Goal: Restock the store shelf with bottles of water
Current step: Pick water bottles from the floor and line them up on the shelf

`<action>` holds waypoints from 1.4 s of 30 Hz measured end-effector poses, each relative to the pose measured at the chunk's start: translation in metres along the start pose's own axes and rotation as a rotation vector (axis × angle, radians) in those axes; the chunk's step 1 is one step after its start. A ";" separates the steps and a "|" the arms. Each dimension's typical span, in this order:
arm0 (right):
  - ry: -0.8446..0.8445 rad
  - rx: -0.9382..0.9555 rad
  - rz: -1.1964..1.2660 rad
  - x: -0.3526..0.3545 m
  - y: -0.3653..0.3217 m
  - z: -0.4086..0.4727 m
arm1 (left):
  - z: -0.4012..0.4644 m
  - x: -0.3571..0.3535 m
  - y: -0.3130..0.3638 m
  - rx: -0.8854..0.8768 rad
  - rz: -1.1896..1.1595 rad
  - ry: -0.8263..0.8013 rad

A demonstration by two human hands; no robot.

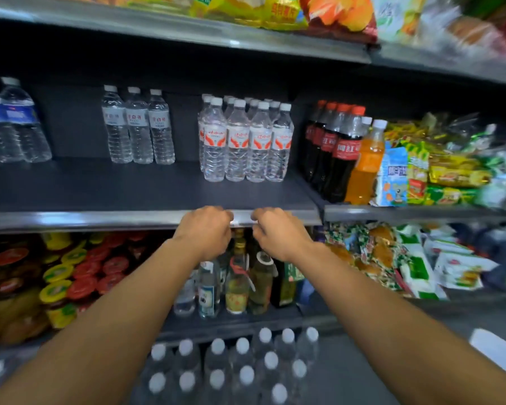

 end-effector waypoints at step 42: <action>-0.296 -0.926 0.475 -0.352 0.051 -0.260 | -0.259 -0.403 0.150 0.060 -0.441 -0.804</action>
Point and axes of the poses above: each hand's wrist, its own z-axis towards the middle knuckle, its own x-axis out of the back of the hand, y = z × x, the point moved 8 cm from there along z, towards the middle knuckle, and after that the axes turned 2 degrees about -y, right-handed, at the moved point
